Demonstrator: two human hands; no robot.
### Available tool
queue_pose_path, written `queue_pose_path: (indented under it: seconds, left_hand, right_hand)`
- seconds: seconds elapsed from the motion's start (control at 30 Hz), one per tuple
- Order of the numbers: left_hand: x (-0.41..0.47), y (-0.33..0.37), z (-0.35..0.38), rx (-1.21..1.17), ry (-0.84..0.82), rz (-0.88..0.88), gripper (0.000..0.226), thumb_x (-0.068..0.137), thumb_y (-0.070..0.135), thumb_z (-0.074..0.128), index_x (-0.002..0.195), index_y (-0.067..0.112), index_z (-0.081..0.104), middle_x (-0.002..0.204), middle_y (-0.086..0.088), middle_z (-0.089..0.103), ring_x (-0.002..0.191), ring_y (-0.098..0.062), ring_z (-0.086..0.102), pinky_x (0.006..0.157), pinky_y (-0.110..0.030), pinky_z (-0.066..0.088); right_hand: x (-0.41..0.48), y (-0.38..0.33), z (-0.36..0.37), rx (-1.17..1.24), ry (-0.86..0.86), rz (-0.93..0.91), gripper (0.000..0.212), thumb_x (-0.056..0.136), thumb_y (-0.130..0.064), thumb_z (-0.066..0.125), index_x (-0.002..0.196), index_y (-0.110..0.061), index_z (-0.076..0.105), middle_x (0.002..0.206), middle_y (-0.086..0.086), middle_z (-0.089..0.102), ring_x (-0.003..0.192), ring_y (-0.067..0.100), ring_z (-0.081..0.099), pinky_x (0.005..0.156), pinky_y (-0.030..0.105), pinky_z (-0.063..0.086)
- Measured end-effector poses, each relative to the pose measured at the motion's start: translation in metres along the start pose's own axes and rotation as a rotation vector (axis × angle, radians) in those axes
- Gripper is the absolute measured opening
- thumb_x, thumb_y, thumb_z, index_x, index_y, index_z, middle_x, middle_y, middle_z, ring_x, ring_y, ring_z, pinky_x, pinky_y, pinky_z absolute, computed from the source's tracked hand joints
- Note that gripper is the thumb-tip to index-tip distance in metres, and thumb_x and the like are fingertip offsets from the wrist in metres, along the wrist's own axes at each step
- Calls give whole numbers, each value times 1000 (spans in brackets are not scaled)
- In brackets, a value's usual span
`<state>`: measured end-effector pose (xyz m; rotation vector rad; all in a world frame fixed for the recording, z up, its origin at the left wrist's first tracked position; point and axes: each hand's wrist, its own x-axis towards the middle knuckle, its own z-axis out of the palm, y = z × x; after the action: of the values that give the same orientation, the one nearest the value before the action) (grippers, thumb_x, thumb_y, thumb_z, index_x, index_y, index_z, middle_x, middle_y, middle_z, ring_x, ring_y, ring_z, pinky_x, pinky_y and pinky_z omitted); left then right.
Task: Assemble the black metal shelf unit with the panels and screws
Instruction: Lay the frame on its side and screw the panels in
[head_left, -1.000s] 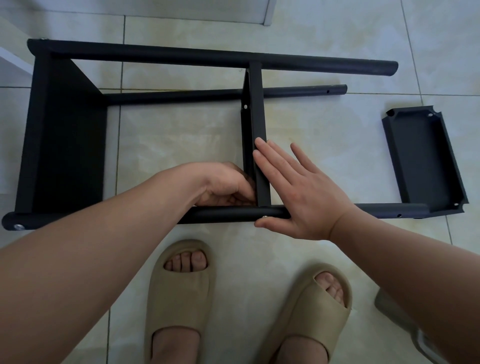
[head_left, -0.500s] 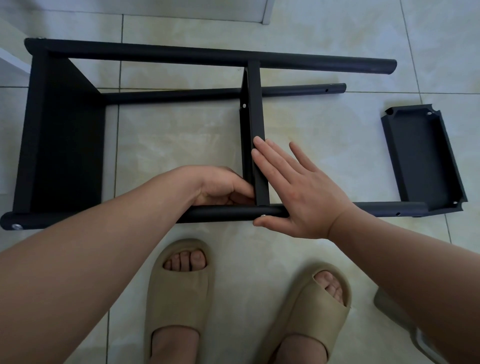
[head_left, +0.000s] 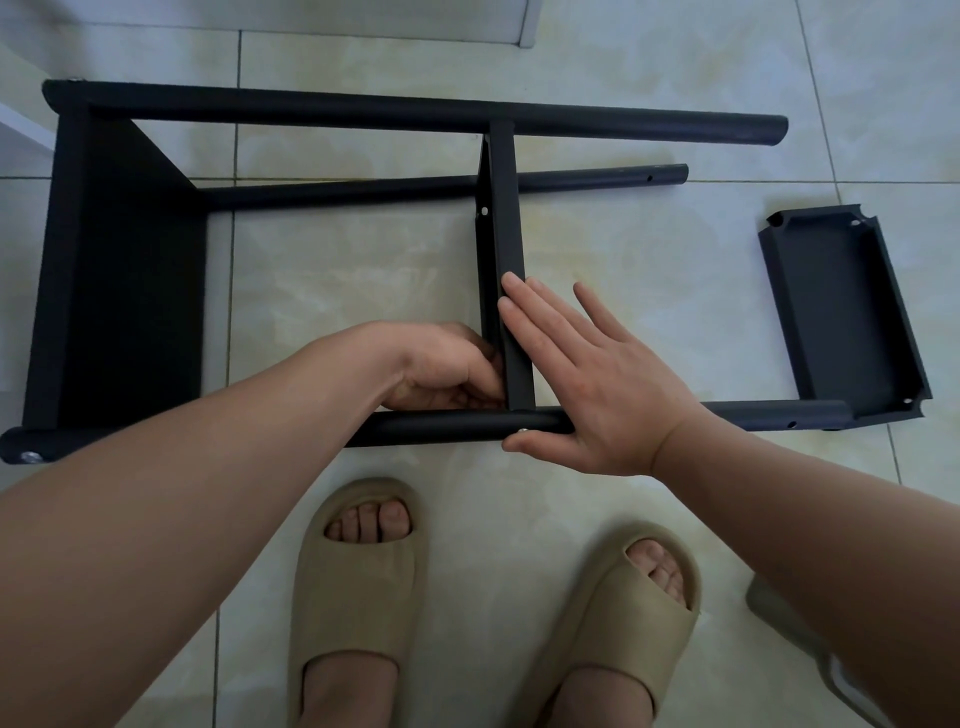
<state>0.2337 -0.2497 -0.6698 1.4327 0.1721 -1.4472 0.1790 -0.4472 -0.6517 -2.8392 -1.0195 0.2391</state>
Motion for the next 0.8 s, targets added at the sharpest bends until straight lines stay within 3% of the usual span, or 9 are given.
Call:
queue_pose_path:
  seconds: [0.17,0.33,0.8]
  left_hand:
    - [1,-6,1,-18,22,43,21,89,-13,51,102,2,58,87,-19,58,67,-22,63,60,-26,55]
    - [3,-8,1,-55,-19,72,27,91,-13,52,113,1,56,89,-19,61,71,-24,66,62,-27,55]
    - [4,-9,1,-71,-50,134,25,90,-17,50,111,-5,58,78,-12,66,68,-20,68,66,-27,56]
  right_hand:
    - [-1,0,0,-1,5,2,104,91,-76,37,160,-2,16,169,12,6,157,25,6,125,54,13]
    - [0,0,0,-5,4,2,104,91,-77,36,160,-2,15,169,12,6,157,25,6,125,54,13]
    - [-1,0,1,-6,24,2,103,91,-76,37,160,-1,17,169,12,8,157,25,8,125,53,15]
